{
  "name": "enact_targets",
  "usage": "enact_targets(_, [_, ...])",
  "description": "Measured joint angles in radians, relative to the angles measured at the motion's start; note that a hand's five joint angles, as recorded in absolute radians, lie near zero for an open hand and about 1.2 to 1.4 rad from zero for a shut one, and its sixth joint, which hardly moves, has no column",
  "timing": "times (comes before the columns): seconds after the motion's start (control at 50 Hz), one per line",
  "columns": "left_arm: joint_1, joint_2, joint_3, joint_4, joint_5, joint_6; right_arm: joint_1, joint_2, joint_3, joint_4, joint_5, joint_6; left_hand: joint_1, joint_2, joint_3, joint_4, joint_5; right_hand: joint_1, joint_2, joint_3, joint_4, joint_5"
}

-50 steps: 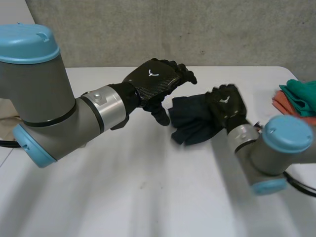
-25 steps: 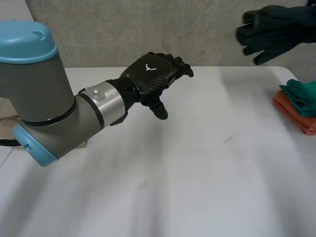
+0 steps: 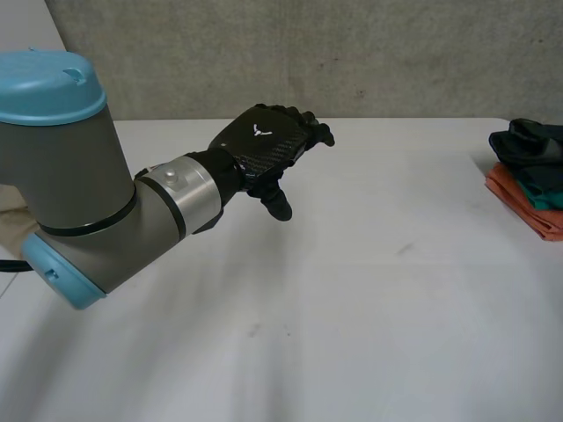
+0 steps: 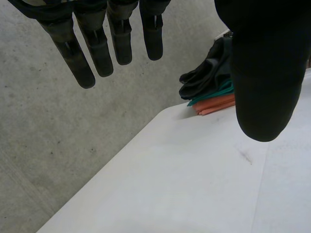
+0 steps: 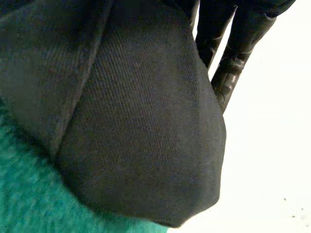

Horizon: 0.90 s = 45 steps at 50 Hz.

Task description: Fold the laundry.

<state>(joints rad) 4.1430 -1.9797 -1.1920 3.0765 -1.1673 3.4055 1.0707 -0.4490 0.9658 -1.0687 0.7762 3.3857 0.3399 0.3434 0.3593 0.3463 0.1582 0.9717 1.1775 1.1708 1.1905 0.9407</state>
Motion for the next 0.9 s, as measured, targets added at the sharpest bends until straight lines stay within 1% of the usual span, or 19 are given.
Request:
enact_targets(0.02, [-0.001, 0.004, -0.002, -0.001, -0.004, 0.000, -0.019, 0.001, 0.016, -0.005, -0.036, -0.004, 0.000, 0.000, 0.000, 0.000, 0.004, 0.000, 0.004, 0.000, 0.000, 0.009])
enact_targets(0.08, [-0.002, 0.008, -0.002, -0.001, -0.005, 0.000, -0.029, 0.002, 0.027, -0.019, -0.060, -0.008, 0.000, 0.000, 0.000, 0.000, 0.006, 0.000, 0.004, 0.000, 0.000, 0.017])
enact_targets(0.22, [-0.002, 0.018, -0.004, -0.001, -0.006, 0.000, -0.032, 0.002, 0.053, -0.048, -0.065, -0.027, 0.000, 0.000, 0.000, 0.000, 0.006, -0.023, -0.034, -0.036, -0.039, -0.006])
enact_targets(0.24, [-0.002, 0.020, -0.004, -0.001, -0.005, 0.000, -0.032, -0.012, 0.074, -0.048, -0.060, -0.040, 0.000, 0.000, 0.000, 0.001, 0.008, -0.284, -0.342, -0.336, -0.320, -0.267])
enact_targets(0.26, [-0.002, 0.021, -0.004, -0.001, -0.005, 0.000, -0.032, -0.018, 0.080, -0.048, -0.058, -0.044, 0.000, 0.000, 0.000, 0.001, 0.008, -0.324, -0.384, -0.356, -0.360, -0.305])
enact_targets(0.3, [-0.002, 0.023, -0.003, -0.001, -0.005, 0.000, -0.035, -0.055, 0.115, -0.037, -0.046, -0.062, 0.000, 0.000, 0.000, 0.001, 0.010, -0.620, -0.710, -0.675, -0.679, -0.602])
enact_targets(0.34, [-0.002, 0.026, -0.002, -0.001, -0.005, 0.000, -0.042, -0.098, 0.151, -0.009, -0.033, -0.076, 0.000, 0.000, 0.000, 0.001, 0.012, -0.744, -0.904, -0.892, -0.905, -0.803])
enact_targets(0.5, [-0.001, 0.042, 0.000, 0.000, -0.002, -0.001, -0.128, -0.279, 0.254, 0.228, 0.001, -0.153, 0.000, 0.000, 0.000, 0.001, 0.012, -0.758, -0.957, -0.959, -0.953, -0.875])
enact_targets(0.52, [0.000, 0.046, -0.001, 0.000, -0.001, -0.001, -0.174, -0.324, 0.268, 0.348, 0.012, -0.232, 0.000, 0.000, 0.000, 0.001, 0.012, -0.758, -0.957, -0.959, -0.953, -0.875])
enact_targets(0.54, [0.000, 0.047, -0.002, 0.000, -0.001, -0.001, -0.184, -0.331, 0.269, 0.373, 0.016, -0.252, 0.000, 0.000, 0.000, 0.001, 0.012, -0.758, -0.957, -0.959, -0.953, -0.875])
enact_targets(0.58, [0.001, 0.049, -0.003, -0.001, -0.002, -0.002, -0.234, -0.364, 0.262, 0.505, 0.058, -0.380, 0.000, 0.000, 0.000, 0.001, 0.012, -0.758, -0.957, -0.959, -0.953, -0.875])
enact_targets(0.64, [0.002, 0.051, -0.005, -0.001, -0.002, -0.004, -0.268, -0.383, 0.245, 0.597, 0.114, -0.486, 0.000, 0.000, 0.000, 0.001, 0.001, -0.758, -0.957, -0.959, -0.953, -0.875])
enact_targets(0.7, [0.005, 0.053, -0.007, -0.001, -0.005, -0.005, -0.317, -0.412, 0.198, 0.752, 0.255, -0.686, 0.000, 0.000, 0.000, 0.001, 0.008, -0.758, -0.957, -0.959, -0.953, -0.875])
enact_targets(0.74, [0.009, 0.060, -0.008, -0.001, -0.016, -0.007, -0.313, -0.428, 0.168, 0.804, 0.356, -0.762, 0.000, 0.000, 0.000, 0.001, 0.008, -0.758, -0.957, -0.959, -0.953, -0.875])
enact_targets(0.76, [0.009, 0.060, -0.008, -0.001, -0.016, -0.007, -0.313, -0.428, 0.168, 0.804, 0.356, -0.762, 0.000, 0.000, 0.000, 0.001, 0.008, -0.758, -0.957, -0.959, -0.953, -0.875])
enact_targets(0.78, [0.016, 0.069, -0.008, 0.000, -0.037, -0.007, -0.283, -0.452, 0.149, 0.817, 0.434, -0.777, 0.000, 0.000, 0.000, 0.001, 0.007, -0.758, -0.957, -0.959, -0.953, -0.875])
enact_targets(0.82, [0.033, 0.083, -0.008, 0.005, -0.077, -0.007, -0.223, -0.502, 0.143, 0.811, 0.513, -0.746, 0.000, 0.000, 0.000, 0.000, 0.007, -0.758, -0.957, -0.959, -0.952, -0.875])
enact_targets(0.86, [0.038, 0.087, -0.008, 0.007, -0.088, -0.007, -0.207, -0.518, 0.145, 0.806, 0.524, -0.730, 0.000, 0.000, 0.000, 0.000, 0.007, -0.758, -0.957, -0.959, -0.952, -0.875])
enact_targets(0.9, [0.071, 0.111, -0.011, 0.027, -0.166, -0.004, -0.109, -0.620, 0.192, 0.764, 0.552, -0.608, -0.004, -0.004, -0.010, -0.006, -0.007, -0.758, -0.957, -0.959, -0.952, -0.875])
